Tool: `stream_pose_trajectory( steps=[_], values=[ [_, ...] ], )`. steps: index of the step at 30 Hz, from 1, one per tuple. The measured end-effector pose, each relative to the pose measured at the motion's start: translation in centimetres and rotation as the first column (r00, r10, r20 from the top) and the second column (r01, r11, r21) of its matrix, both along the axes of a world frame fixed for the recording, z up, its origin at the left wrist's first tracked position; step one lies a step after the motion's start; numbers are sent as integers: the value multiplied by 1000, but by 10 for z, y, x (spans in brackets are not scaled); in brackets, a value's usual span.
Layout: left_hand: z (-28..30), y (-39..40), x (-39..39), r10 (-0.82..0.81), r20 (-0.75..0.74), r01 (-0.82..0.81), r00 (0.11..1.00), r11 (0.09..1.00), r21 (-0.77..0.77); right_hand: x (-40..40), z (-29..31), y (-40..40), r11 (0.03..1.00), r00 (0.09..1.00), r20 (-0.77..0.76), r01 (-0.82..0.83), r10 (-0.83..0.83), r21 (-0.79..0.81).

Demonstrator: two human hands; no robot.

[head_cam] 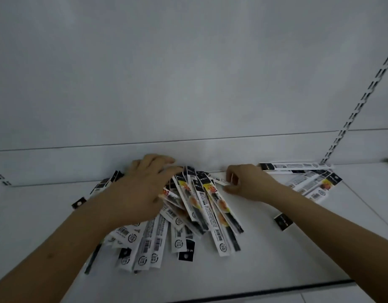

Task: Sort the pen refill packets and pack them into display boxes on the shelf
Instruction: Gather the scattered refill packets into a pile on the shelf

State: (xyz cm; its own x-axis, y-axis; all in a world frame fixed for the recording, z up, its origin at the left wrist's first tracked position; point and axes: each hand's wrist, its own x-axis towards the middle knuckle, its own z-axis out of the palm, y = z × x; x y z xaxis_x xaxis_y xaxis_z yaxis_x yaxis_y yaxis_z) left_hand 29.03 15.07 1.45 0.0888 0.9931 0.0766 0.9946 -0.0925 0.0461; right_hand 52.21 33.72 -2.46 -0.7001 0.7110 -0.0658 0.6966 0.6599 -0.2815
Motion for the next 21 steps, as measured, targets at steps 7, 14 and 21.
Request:
stream_pose_trajectory(
  steps=[7, 14, 21],
  values=[
    [-36, 30, 72, -146, 192, 129, 970, 987, 98, 11, 7, -17, 936, 972, -214, 14, -95, -351],
    [-52, 62, 111, -214, 260, 244, 942, 966, -89, 96, 7, 37, 966, 973, -132, 207, -187, 156],
    [-69, 73, 109, -202, 296, 203, 933, 979, 28, 132, -5, 87, 958, 984, 115, 97, -133, 271]
  ],
)
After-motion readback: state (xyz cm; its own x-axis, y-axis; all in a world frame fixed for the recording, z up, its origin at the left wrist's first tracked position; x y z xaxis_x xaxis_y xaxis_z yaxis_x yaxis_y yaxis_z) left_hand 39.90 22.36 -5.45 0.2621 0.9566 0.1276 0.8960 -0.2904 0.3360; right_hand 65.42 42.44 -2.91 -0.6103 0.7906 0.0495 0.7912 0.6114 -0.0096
